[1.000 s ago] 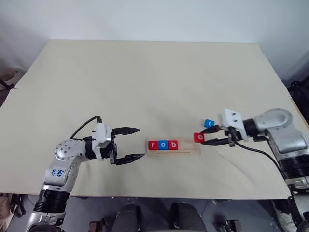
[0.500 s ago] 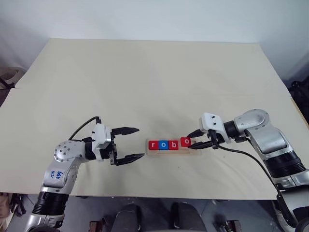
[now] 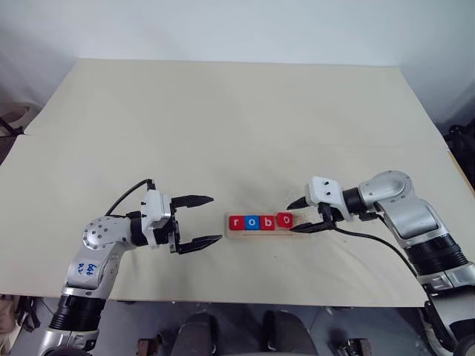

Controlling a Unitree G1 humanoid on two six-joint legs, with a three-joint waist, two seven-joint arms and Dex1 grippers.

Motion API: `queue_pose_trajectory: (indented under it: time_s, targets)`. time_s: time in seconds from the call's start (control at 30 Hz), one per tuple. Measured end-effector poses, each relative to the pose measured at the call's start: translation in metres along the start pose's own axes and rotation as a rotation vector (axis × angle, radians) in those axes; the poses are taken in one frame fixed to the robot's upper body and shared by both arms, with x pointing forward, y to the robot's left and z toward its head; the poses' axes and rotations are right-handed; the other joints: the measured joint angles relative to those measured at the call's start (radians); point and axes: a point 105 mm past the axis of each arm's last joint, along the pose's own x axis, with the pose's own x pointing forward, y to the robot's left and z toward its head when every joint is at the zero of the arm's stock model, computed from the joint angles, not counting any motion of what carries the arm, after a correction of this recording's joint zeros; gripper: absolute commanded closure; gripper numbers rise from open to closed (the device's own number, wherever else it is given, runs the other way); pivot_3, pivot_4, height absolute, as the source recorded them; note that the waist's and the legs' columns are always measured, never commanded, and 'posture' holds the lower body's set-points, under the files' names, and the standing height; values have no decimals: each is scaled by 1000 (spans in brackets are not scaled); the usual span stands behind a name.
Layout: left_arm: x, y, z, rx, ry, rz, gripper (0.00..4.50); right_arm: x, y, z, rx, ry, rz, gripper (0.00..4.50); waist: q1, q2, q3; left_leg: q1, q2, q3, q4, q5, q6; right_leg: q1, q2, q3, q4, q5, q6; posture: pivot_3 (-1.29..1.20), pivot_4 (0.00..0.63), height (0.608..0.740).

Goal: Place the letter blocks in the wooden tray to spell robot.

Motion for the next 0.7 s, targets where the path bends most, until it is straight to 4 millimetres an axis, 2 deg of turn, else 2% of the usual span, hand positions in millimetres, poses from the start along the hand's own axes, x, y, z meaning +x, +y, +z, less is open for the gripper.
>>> queue_pose_trajectory:
  time_s: [0.07,0.23,0.33,0.5,0.7]
  targets:
    - [0,0,0,0,0,0,0,0,0,1,3,-4,1,19,0,0,0,0,0,0,0,0,0,0,0,0,0,0,0,0,150,740]
    - [0,0,0,0,0,-1,0,-4,1,5,18,-39,3,19,1,0,0,0,0,0,0,0,0,0,0,0,0,0,0,0,150,740]
    - [0,0,0,0,0,-1,0,-15,1,6,43,-59,-12,639,2,0,0,0,0,-1,0,0,0,0,0,0,0,0,0,0,150,740]
    - [1,1,2,7,-3,-6,0,-20,-4,6,64,-74,-53,2437,0,0,0,0,0,0,0,0,0,0,0,0,0,0,0,0,150,740]
    - [2,2,3,12,-6,-9,0,-12,-11,2,61,-73,-87,4480,-1,0,0,0,0,1,0,0,0,0,0,0,0,0,0,0,150,740]
